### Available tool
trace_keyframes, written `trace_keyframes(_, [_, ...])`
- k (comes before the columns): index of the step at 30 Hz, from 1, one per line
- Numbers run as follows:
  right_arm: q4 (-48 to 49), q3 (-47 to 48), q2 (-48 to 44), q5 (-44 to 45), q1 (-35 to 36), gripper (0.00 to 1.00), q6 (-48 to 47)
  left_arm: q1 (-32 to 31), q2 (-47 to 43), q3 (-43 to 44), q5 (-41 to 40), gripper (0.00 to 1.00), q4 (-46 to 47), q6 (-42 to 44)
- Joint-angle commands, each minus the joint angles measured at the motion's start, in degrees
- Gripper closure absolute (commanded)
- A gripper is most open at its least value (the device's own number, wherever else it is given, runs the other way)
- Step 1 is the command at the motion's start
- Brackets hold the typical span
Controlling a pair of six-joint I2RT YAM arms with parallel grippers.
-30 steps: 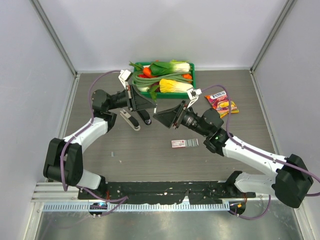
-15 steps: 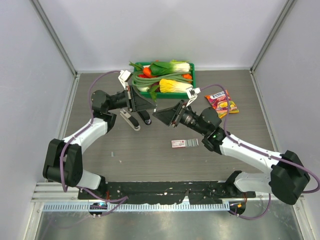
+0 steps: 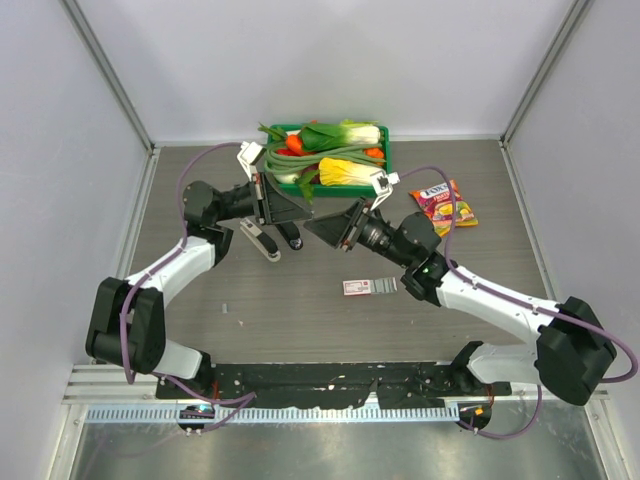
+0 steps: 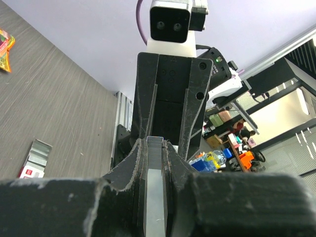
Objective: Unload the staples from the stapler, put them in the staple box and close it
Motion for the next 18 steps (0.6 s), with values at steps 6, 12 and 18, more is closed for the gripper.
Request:
trace_keyframes(6, [3.59,2.50,0.67,-0.72,-0.22,0.67,0.60,-0.14,-2.04,0.07,0.76,0.89,2.83,0.35])
trace_keyframes(12, [2.54,2.06,0.05,-0.45,-0.40,0.73,0.42,-0.06,-1.86,0.25,1.11,0.88,2.83,0.44])
trace_keyframes(18, [0.08,1.62,-1.35,0.16,-0.66,0.78,-0.46,-0.06,-2.04,0.69,1.55,0.59,1.34,1.49])
